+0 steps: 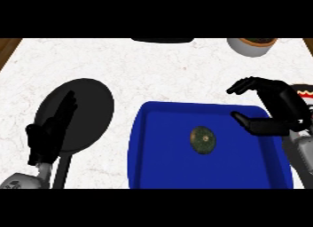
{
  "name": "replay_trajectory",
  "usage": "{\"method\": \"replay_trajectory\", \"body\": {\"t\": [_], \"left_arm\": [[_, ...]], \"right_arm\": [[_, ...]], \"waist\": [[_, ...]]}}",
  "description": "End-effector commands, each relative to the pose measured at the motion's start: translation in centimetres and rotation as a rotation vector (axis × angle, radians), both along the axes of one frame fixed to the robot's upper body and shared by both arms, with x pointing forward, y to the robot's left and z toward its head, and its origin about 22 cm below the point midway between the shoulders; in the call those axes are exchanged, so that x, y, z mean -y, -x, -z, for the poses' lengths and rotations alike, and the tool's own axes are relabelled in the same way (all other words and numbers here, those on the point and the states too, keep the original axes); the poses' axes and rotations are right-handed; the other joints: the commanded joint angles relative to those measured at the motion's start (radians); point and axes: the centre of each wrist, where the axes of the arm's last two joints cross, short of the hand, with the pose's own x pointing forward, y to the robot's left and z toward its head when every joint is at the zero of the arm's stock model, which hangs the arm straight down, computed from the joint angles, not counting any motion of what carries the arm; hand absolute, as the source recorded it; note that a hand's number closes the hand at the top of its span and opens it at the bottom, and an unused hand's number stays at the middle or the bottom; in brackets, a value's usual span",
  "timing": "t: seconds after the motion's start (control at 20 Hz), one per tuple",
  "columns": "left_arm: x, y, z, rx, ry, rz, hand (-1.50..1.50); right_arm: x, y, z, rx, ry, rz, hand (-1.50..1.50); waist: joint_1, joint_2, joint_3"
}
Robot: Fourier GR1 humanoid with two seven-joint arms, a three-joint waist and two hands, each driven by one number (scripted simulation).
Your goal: Pick the squash from the tray and place it in the plate
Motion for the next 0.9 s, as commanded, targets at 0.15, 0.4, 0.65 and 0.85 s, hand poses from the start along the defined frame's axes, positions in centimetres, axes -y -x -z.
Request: {"method": "replay_trajectory", "body": {"t": [0.15, 0.4, 0.65, 0.85], "left_arm": [[-0.8, -3.1, -3.1, -0.002, 0.051, -0.003, 0.0], [-1.8, -2.0, -1.6, -0.027, 0.042, 0.012, 0.0], [-2.5, -3.6, -0.9, -0.038, 0.038, -0.008, 0.0], [-2.5, -3.1, 1.3, -0.038, 0.029, -0.028, 0.0]], "right_arm": [[1.5, -1.8, 7.3, -0.027, -0.013, -0.225, -1.5], [3.4, -2.4, 7.2, 0.075, 0.256, -0.319, -1.5], [3.1, -3.6, 7.9, 0.128, 0.401, -0.343, -1.5], [0.0, -4.2, 4.7, 0.137, 0.467, -0.38, -1.5]], "waist": [[-0.004, 0.009, 0.004], [-0.006, 0.0, 0.003], [-0.03, -0.002, 0.001], [-0.048, -0.009, 0.0]]}}
